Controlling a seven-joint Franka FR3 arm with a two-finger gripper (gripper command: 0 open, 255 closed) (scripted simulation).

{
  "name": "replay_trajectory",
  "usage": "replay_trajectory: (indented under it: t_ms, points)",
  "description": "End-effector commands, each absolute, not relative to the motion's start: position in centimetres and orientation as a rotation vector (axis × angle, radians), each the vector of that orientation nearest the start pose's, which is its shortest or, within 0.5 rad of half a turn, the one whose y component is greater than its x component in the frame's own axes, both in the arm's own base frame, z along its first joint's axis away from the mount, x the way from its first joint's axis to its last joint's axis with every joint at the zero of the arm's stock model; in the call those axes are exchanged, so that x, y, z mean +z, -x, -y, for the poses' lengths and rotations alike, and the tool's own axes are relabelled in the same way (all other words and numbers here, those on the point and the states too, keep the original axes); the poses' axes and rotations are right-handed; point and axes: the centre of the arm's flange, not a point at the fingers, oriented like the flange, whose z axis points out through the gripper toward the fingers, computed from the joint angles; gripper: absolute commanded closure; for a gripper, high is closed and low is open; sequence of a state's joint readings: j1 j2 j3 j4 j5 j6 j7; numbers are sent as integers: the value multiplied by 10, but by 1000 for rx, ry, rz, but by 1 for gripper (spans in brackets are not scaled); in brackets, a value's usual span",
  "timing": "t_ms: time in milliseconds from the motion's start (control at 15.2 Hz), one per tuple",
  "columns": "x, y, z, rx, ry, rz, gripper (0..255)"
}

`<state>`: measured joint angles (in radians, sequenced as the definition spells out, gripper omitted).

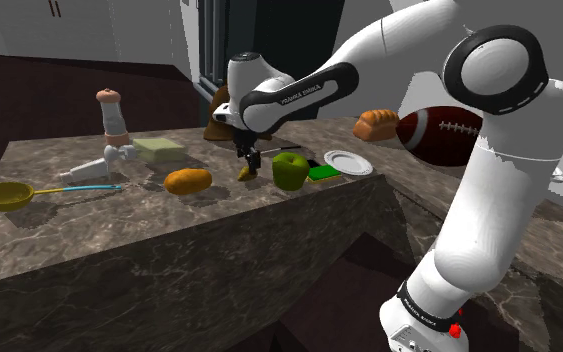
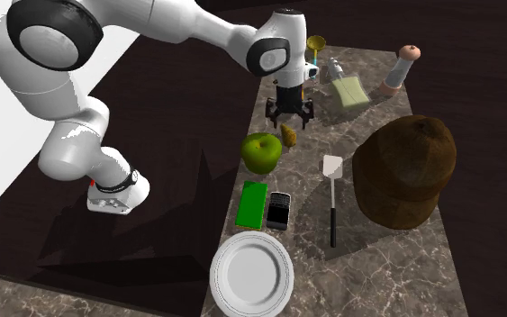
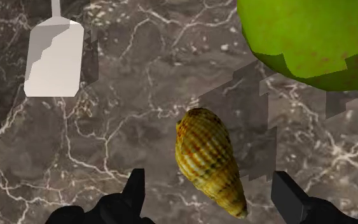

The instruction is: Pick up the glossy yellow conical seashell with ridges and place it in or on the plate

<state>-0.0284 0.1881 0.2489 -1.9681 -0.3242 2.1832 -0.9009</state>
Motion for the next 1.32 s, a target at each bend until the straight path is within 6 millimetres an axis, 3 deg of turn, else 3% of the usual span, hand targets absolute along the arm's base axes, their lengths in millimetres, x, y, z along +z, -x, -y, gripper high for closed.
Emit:
replay_trajectory:
  t_ms: [0,330,858,924,1254]
  points:
    - [376,-582,-113,53,2603,2126,0]
    - [352,-585,-109,53,2603,2126,0]
    - [352,-585,-109,53,2603,2126,0]
    - [352,-585,-109,53,2603,2126,255]
    - [352,-585,-109,53,2603,2126,255]
